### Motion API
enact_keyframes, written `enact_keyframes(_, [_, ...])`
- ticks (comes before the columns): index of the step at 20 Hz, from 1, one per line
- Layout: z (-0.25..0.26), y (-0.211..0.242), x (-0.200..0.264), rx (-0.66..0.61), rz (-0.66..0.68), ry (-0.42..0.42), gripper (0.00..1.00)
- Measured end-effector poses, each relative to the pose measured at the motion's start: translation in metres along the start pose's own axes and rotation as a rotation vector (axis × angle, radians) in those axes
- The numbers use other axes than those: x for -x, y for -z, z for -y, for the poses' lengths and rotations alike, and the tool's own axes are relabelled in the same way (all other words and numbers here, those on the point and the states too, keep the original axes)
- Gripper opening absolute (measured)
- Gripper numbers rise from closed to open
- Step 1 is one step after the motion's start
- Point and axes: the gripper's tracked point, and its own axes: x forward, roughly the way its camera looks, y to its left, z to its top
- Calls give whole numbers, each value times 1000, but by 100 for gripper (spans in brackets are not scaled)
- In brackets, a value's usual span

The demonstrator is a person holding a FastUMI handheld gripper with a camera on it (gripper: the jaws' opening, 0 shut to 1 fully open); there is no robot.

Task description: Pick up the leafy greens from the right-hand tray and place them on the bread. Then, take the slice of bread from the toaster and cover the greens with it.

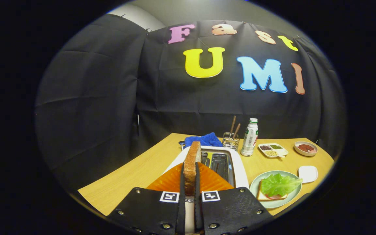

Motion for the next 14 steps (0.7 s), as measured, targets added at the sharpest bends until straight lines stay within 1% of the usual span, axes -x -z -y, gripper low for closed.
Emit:
enact_keyframes(3, [3,-21,3,-17,16,-18,11])
enact_keyframes(5, [7,-25,5,22,24,5,11])
enact_keyframes(8, [0,-28,10,21,28,-14,11])
enact_keyframes(11, [-3,-52,23,6,92,-46,11])
enact_keyframes(14, [4,-73,40,-14,155,-57,11])
